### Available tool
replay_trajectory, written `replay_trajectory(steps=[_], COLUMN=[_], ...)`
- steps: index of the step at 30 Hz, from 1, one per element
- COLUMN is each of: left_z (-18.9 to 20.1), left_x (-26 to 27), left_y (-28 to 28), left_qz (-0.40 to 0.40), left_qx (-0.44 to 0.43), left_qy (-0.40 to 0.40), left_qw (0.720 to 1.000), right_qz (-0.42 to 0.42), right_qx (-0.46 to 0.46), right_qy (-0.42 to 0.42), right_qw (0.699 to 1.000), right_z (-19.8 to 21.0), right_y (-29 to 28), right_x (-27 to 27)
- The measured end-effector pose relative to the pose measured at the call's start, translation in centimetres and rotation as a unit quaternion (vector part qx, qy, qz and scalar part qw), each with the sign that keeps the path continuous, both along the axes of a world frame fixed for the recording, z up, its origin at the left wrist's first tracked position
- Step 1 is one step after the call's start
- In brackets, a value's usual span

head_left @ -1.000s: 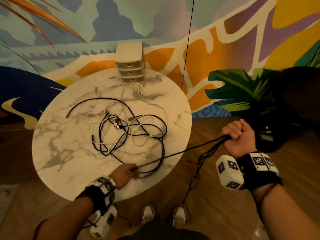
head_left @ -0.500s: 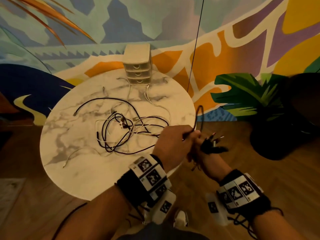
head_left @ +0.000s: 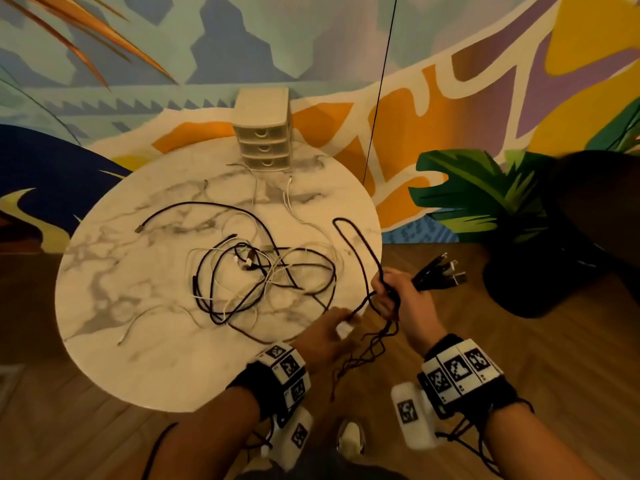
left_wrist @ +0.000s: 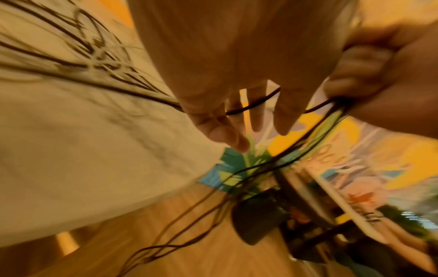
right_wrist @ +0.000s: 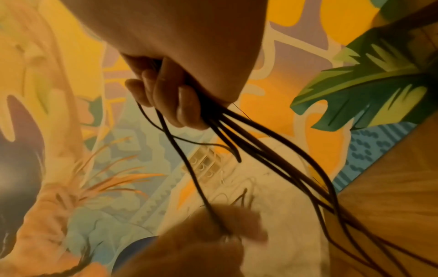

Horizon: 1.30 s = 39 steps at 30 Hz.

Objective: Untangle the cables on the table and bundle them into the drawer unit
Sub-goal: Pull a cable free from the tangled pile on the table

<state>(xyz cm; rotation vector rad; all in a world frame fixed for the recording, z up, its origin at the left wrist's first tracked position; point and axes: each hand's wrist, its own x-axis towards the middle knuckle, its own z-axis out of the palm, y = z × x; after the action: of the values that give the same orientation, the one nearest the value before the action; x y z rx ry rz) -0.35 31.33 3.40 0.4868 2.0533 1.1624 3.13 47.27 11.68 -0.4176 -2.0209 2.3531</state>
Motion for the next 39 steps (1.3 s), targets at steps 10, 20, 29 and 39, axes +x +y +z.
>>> replay_trajectory(steps=[10,20,29,39], left_z=[-2.9,-4.0,3.0,-0.9], left_x=[-11.4,-12.3,-9.6,-5.8], left_y=[-7.9,-10.9,-4.7,-4.3], left_qz=[0.146,0.199,0.238,0.058], left_qx=[-0.172,-0.189,-0.009,-0.166], left_qy=[0.271,0.140,0.249,0.278], left_qw=[0.936,0.951,0.939,0.944], right_qz=[-0.076,-0.240,-0.142,0.036], right_qx=[-0.044,-0.018,0.137,0.170], right_qy=[0.006,-0.016,-0.079,-0.179], right_qw=[0.996,0.970,0.977,0.968], right_z=[1.3,-1.0,-1.2,-4.4], right_y=[2.2,6.2,-0.9,-6.7], right_x=[-0.8,-1.9,-2.5,-8.5])
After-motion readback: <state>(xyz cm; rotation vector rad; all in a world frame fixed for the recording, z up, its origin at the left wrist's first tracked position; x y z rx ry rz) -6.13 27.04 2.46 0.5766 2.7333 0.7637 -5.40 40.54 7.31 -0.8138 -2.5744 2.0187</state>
